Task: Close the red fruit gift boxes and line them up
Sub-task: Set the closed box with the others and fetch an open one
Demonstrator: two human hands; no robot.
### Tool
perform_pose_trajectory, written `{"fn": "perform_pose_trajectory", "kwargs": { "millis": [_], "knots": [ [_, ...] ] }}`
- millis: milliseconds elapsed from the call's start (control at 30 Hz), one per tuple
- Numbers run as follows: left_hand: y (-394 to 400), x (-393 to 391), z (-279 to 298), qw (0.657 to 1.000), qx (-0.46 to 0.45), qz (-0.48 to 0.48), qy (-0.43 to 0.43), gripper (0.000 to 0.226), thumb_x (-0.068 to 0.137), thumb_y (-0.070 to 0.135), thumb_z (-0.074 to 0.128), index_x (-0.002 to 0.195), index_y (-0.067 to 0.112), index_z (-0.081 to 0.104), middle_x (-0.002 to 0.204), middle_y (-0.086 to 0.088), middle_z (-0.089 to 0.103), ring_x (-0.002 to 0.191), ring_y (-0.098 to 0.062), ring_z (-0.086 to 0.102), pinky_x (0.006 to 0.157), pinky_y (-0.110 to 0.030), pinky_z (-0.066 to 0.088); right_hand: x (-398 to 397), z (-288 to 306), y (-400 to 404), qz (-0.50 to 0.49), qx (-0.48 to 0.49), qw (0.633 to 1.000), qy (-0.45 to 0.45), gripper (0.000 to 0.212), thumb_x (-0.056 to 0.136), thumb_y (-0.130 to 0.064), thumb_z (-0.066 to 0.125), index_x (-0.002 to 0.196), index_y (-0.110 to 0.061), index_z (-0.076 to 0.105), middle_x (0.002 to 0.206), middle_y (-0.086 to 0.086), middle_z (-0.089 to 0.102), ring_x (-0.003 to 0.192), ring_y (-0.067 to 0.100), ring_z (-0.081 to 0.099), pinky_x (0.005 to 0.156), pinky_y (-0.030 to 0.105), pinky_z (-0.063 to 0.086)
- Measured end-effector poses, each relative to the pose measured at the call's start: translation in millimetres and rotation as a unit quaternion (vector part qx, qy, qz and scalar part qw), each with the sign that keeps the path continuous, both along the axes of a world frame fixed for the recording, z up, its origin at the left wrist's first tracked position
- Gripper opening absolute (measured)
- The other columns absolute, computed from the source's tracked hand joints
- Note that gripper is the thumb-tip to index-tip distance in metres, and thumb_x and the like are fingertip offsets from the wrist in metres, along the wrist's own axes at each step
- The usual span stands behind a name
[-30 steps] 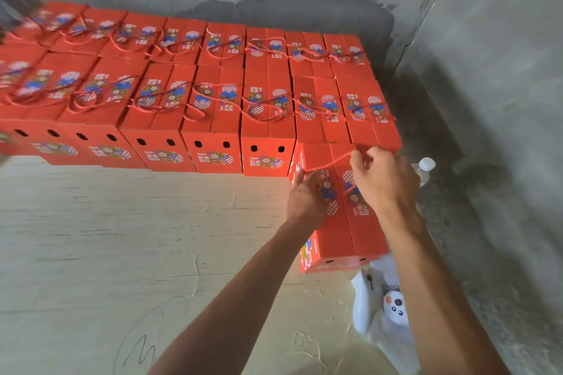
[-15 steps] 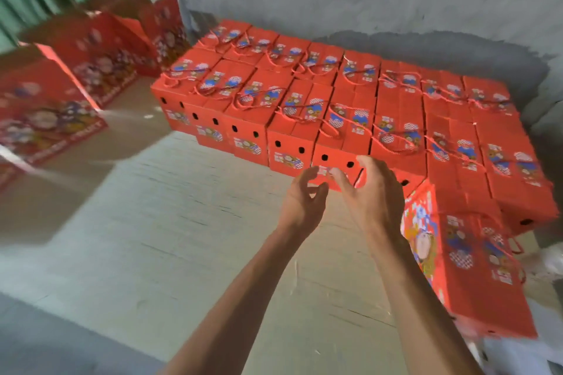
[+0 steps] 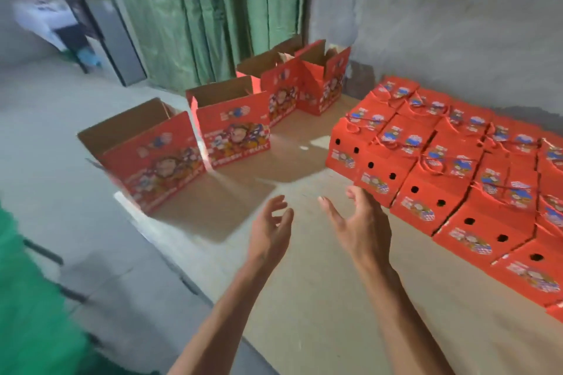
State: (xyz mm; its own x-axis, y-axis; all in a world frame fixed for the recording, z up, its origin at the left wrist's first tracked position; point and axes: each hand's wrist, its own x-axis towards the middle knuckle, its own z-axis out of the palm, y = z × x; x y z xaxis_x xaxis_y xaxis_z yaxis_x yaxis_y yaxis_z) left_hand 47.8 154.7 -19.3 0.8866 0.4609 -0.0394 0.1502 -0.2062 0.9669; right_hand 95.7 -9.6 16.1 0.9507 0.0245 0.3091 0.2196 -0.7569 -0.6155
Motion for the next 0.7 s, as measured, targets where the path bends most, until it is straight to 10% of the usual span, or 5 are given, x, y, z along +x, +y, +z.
{"fn": "perform_pose_trajectory", "kwargs": {
  "millis": [567, 700],
  "knots": [
    [292.5, 53.7, -6.0, 0.987, 0.099, 0.127, -0.018, 0.024, 0.101, 0.035, 0.063, 0.125, 0.034, 0.062, 0.121, 0.015, 0.066, 0.097, 0.012, 0.063, 0.082, -0.02, 0.058, 75.4, -24.4, 304.5, 0.132, 0.035, 0.99, 0.043, 0.066, 0.083, -0.074, 0.064, 0.128, -0.025, 0.063, 0.125, -0.004, 0.069, 0.113, 0.017, 0.063, 0.089, 0.035, 0.054],
    [344.9, 101.4, 8.1, 0.971, 0.22, 0.09, -0.025, 0.028, 0.099, 0.031, 0.065, 0.127, 0.025, 0.064, 0.128, 0.007, 0.064, 0.109, -0.003, 0.062, 0.093, -0.032, 0.059, 116.9, -33.0, 360.0, 0.159, 0.06, 0.982, 0.08, 0.057, 0.083, -0.072, 0.066, 0.12, -0.028, 0.062, 0.116, -0.006, 0.071, 0.101, 0.016, 0.066, 0.075, 0.029, 0.049]
  ]
}}
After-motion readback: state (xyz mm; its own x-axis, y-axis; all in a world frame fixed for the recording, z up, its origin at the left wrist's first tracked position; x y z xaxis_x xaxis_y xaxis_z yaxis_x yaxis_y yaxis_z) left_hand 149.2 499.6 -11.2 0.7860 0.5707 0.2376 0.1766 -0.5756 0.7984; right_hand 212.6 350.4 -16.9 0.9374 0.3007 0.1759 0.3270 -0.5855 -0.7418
